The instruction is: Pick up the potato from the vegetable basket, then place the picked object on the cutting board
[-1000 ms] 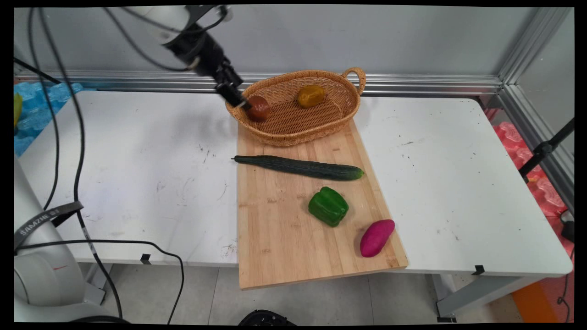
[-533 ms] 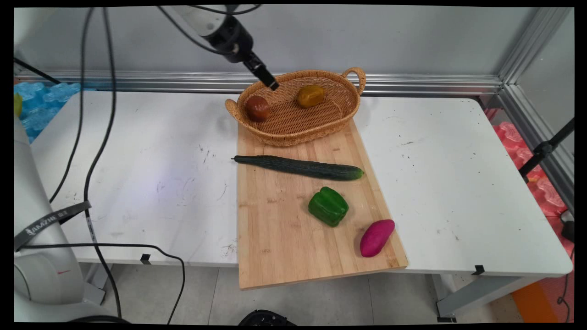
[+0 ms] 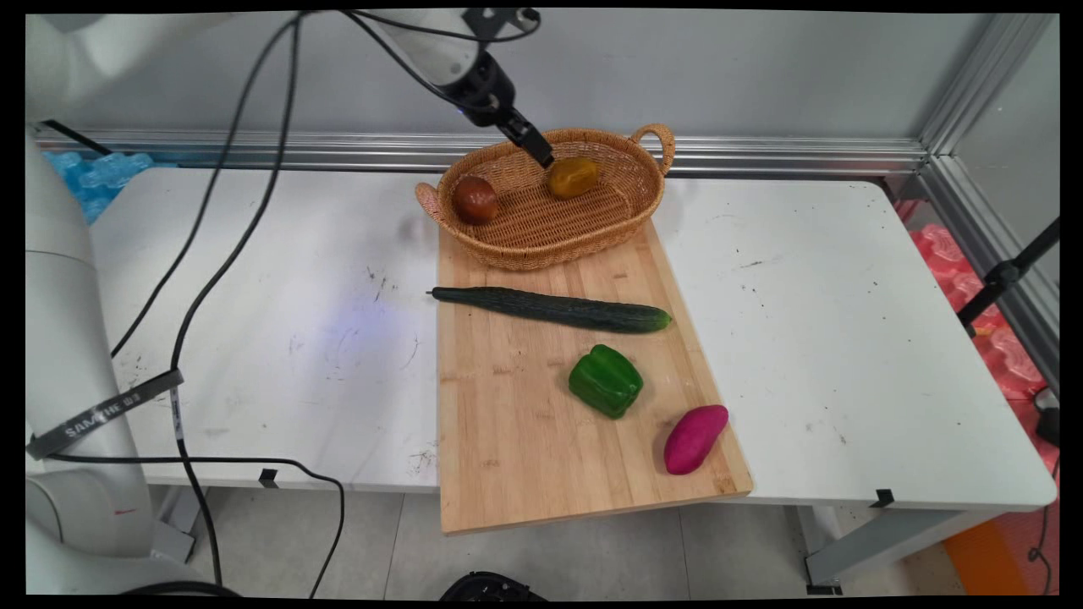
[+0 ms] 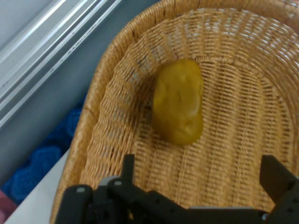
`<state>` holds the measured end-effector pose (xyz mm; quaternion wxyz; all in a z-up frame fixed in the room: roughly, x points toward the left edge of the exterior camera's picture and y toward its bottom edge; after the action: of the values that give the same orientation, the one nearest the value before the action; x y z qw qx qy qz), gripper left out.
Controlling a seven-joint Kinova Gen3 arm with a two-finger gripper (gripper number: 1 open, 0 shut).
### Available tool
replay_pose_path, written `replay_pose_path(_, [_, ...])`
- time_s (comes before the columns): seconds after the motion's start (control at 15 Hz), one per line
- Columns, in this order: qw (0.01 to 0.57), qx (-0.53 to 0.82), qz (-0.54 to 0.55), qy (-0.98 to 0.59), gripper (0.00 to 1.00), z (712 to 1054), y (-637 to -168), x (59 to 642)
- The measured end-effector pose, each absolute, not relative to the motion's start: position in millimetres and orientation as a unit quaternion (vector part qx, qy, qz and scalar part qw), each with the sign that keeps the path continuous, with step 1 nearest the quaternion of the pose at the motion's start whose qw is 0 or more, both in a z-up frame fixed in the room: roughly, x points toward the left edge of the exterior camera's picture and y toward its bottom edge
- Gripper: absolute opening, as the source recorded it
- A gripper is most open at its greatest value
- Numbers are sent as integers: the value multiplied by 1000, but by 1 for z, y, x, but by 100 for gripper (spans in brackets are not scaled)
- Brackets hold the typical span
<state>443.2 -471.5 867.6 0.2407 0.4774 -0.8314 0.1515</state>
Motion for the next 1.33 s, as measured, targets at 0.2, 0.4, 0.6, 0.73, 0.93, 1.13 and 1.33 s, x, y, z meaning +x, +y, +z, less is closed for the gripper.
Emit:
replay_pose_path(0.2, [240,482,147,-829,100,846,-493,433])
replay_pose_path(0.4, [240,484,143,-829,100,828,-510,424])
replay_pose_path(0.6, [240,484,137,-830,100,809,-526,415])
replay_pose_path(0.73, [240,484,134,-831,100,798,-536,409])
replay_pose_path(0.93, [240,482,132,-832,0,787,-545,404])
replay_pose_path(1.13, [241,476,132,-836,0,782,-550,401])
replay_pose_path(1.33, [240,472,132,-838,0,782,-550,402])
